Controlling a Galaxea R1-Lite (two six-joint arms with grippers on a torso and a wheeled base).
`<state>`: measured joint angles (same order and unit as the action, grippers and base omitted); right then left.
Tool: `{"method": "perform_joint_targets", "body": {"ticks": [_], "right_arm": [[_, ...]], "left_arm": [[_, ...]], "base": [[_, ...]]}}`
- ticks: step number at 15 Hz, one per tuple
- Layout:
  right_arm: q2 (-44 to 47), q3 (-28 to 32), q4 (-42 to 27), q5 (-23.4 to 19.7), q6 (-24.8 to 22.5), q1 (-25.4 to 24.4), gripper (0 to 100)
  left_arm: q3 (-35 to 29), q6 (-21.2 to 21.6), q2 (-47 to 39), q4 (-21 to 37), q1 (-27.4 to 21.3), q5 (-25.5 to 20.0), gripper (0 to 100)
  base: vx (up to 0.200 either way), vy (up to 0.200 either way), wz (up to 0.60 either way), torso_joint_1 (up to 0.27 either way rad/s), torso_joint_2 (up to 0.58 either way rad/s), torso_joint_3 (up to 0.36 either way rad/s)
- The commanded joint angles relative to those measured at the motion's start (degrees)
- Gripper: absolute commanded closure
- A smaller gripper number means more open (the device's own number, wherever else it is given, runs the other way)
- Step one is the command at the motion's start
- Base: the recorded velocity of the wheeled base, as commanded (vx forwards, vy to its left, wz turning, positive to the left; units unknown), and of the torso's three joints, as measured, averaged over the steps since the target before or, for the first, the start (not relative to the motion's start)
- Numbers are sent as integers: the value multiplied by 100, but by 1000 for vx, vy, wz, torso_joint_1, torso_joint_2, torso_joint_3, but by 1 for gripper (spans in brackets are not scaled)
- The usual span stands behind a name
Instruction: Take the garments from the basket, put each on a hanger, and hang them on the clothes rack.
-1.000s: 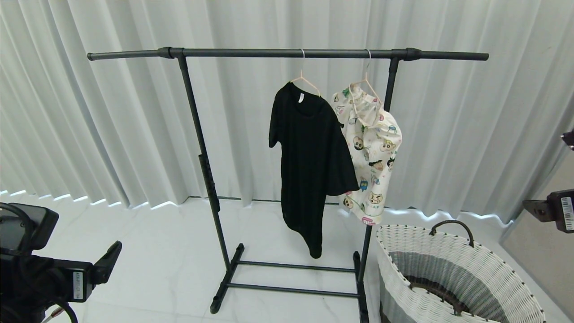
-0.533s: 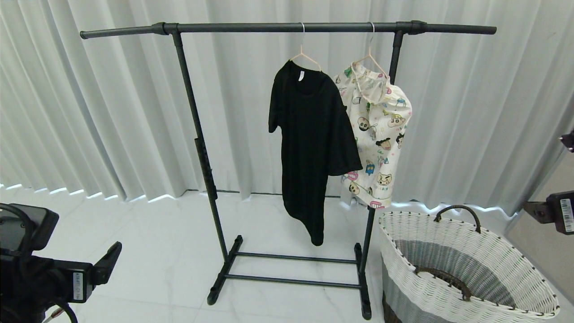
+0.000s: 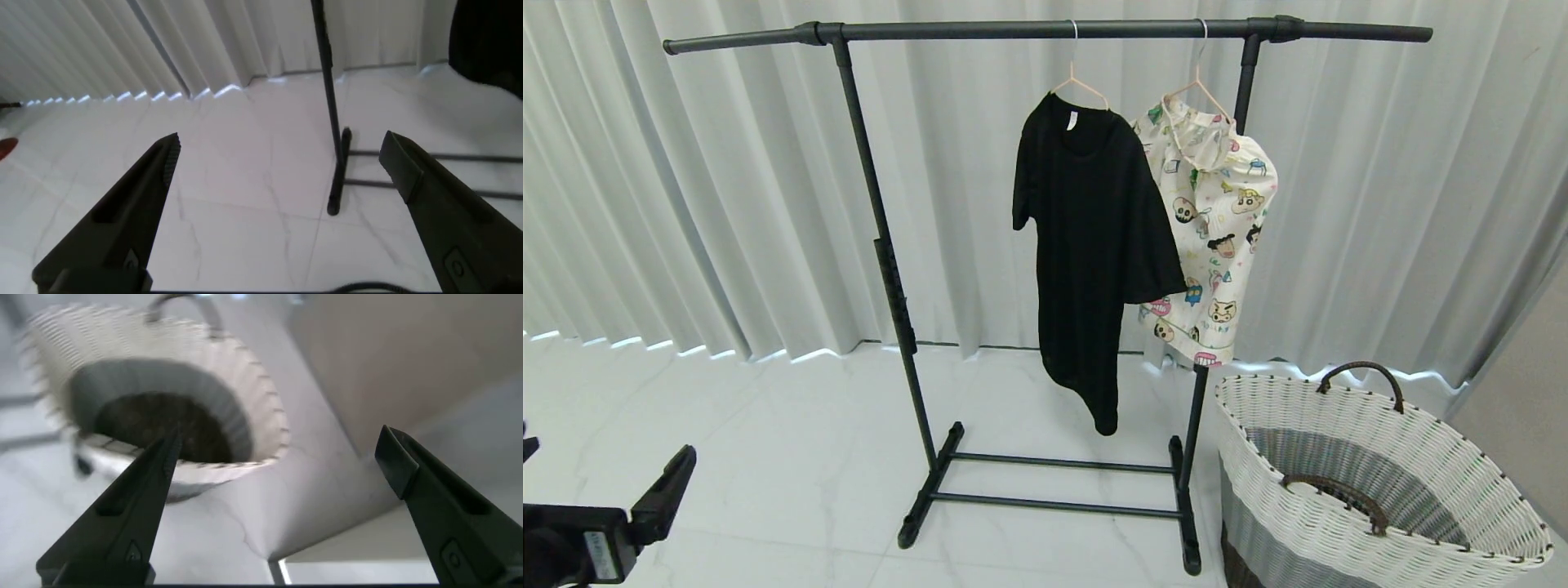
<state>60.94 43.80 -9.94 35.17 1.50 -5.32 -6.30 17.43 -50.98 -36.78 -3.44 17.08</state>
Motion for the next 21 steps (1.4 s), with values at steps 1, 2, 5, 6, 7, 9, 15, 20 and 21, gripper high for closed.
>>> {"method": "perform_joint_targets", "body": {"ticks": [1,2,5,6,7,9,15,20,21], "right_arm": [[-996,-724,510,-37,35,813,0],[-1603,-1304,985,-80,43,848,0],[-2763,-2561,2022,-124,8,813,0],[-3159,-2930,2136,-160,8,795,0],[-3651,-3281,2136,-353,-18,778,0],[-4635,-3765,2092,-1153,-176,751,0],[-5725,-4380,1705,-1074,-378,725,0],[-5725,-4380,1310,122,-414,725,0],[-5725,-4380,1336,122,-422,725,0]], "left_arm": [[586,129,1433,30,124,138,0],[630,173,2110,426,177,366,0],[630,182,3542,1314,177,692,0],[630,217,4166,1788,177,735,0],[630,392,4940,2430,265,841,0],[630,463,5098,2509,388,1641,0],[630,67,5098,3019,397,2133,0],[630,102,5098,2324,388,2203,0],[630,94,5098,2113,397,1957,0]], "base": [[0,0,0,0,0,0],[0,0,0,0,0,0],[0,0,0,0,0,0],[0,0,0,0,0,0],[0,0,0,0,0,0],[0,0,0,0,0,0],[0,0,0,0,0,0],[0,0,0,0,0,0],[0,0,0,0,0,0]]}}
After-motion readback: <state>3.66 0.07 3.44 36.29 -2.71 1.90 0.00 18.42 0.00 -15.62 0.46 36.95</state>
